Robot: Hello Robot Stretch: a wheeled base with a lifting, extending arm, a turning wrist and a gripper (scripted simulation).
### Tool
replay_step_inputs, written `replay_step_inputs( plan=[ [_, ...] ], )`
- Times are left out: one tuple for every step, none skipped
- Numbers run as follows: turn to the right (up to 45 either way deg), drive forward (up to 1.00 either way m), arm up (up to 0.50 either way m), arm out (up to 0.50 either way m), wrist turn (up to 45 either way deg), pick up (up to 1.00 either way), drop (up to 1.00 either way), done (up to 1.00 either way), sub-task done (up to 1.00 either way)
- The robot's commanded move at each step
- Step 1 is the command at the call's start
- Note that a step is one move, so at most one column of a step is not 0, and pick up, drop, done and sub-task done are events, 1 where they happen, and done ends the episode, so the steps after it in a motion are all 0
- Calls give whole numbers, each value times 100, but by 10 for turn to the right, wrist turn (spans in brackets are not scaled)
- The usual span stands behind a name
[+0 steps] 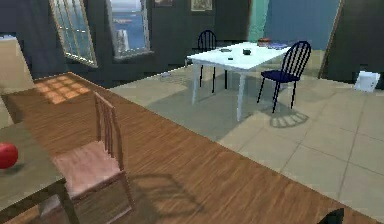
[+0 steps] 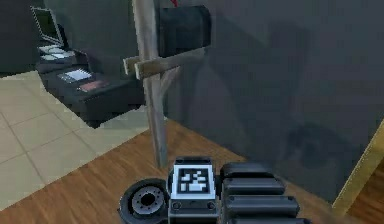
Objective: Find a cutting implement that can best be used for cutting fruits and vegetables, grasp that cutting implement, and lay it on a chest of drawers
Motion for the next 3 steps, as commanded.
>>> replay_step_inputs(
  plan=[
    [360, 0, 0, 0, 0, 0, 0, 0, 0],
    [0, 100, 0, 0, 0, 0, 0, 0, 0],
    [0, 100, 0, 0, 0, 0, 0, 0, 0]
  ],
)
